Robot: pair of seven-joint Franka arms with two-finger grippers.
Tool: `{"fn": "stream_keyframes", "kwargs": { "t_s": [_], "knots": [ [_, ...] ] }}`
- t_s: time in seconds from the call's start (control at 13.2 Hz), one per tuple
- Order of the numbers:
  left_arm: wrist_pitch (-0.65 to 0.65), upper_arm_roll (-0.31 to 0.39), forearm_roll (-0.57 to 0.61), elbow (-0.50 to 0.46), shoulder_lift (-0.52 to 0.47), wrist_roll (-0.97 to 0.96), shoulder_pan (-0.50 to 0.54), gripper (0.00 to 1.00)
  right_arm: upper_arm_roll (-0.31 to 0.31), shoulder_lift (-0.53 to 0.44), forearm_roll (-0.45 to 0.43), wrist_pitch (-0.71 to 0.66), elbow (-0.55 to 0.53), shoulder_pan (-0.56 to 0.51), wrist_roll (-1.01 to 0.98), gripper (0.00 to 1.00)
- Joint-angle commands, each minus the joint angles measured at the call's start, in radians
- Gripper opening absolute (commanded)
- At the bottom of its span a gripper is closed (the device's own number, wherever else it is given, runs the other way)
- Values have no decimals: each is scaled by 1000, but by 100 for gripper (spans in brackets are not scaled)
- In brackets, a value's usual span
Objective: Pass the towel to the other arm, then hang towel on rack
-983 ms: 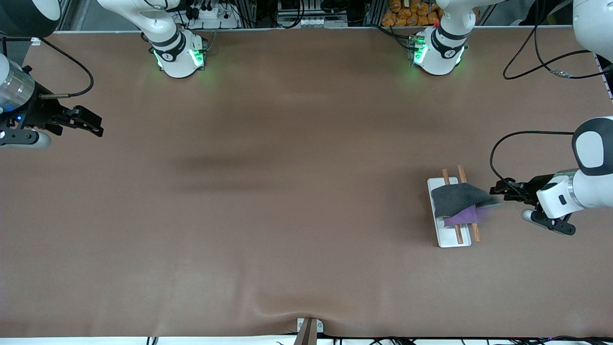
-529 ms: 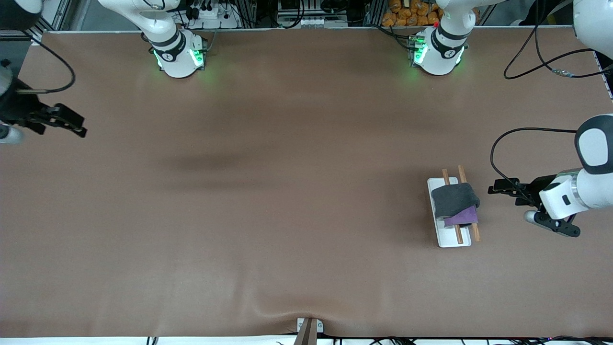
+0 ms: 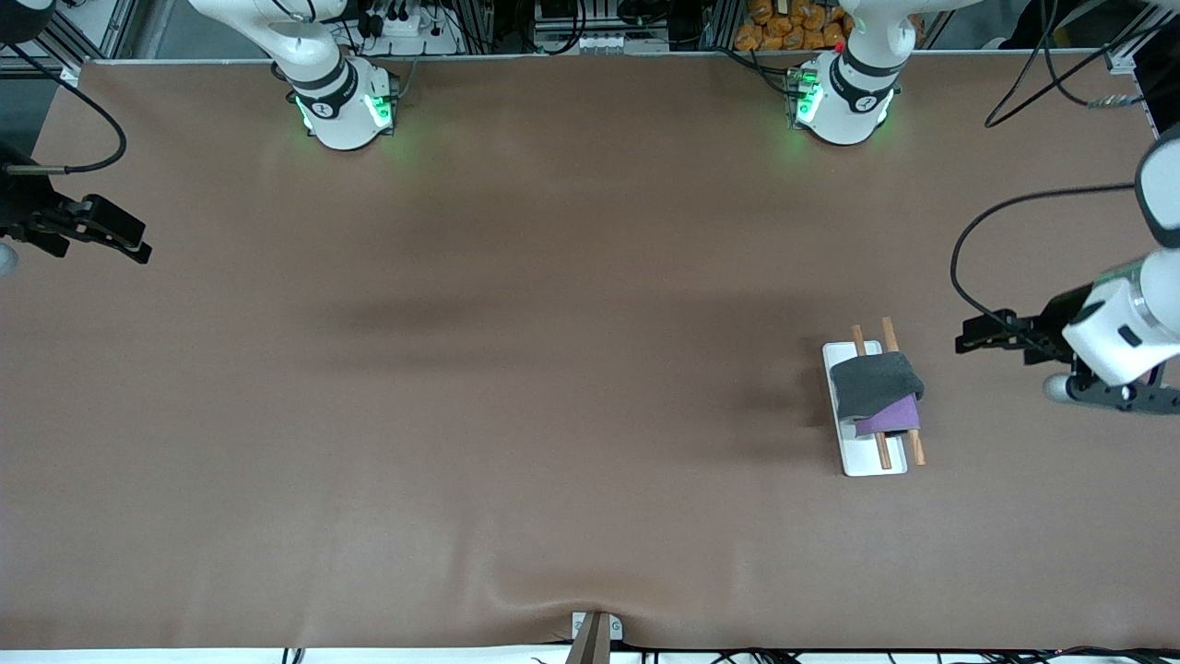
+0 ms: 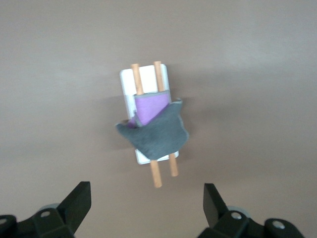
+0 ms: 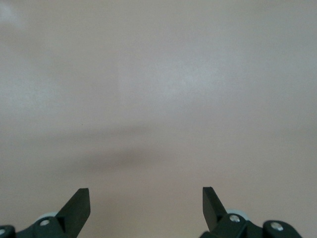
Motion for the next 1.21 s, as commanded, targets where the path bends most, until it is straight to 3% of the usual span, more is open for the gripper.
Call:
{"fn": "stream_keyframes", "kwargs": {
  "t_s": [0.0,0.23,0.45,0.61,0.83,1.13],
  "knots": [
    [-53,-2,124,4,-60,-62,-59,100,11,22,-15,-29,60,50,18,100],
    [-189,-5,109,73,-68,-58,-68,100,9,24,-1,-31,60,44,18,100],
    [-242,-25,103,70,-117,-73,-69,100,11,24,-20,-63,73,55,18,100],
    [-200,-19,97,35,-145,-87,-76,100,9,24,-19,-63,80,47,18,100],
    [-125,-16,95,-109,-253,-108,-76,100,8,21,-18,-86,82,46,20,100],
    [-117,-2,58,-198,-341,-119,-62,100,6,20,-19,-95,83,46,20,100]
  ]
}}
